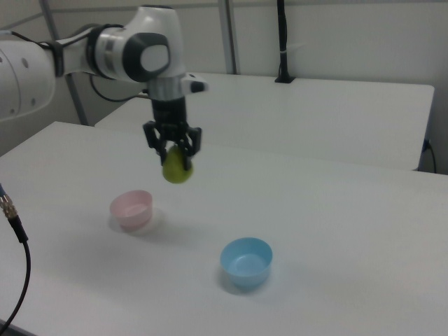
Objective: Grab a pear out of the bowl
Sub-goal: 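Lift the pear out of the pink bowl and carry it sideways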
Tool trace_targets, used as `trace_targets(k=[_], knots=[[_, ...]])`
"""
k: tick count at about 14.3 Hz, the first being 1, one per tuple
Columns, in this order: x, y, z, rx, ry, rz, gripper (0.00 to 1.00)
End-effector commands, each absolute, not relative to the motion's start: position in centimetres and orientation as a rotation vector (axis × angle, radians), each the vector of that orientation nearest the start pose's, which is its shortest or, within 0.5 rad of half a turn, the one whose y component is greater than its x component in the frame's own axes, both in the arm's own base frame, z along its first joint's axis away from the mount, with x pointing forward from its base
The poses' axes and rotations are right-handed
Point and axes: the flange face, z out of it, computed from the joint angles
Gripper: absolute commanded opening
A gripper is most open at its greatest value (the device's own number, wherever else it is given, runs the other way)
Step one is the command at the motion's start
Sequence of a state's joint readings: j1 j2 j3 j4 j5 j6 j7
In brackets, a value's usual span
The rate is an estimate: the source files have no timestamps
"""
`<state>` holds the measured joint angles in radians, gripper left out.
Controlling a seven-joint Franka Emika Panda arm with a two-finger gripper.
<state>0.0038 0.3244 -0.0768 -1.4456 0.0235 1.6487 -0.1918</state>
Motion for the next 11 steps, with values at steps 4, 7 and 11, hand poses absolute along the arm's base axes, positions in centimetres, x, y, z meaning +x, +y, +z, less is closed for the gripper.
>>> trace_targets(k=[4,7,11], knots=[[68.0,-4.4,38.8,-3.157,-0.193,0.185,0.51],[67.8,-4.0,34.9,-3.194,-0.209,0.211,0.69],[67.4,-4.0,35.7,-3.194,-0.206,0.203,1.00]])
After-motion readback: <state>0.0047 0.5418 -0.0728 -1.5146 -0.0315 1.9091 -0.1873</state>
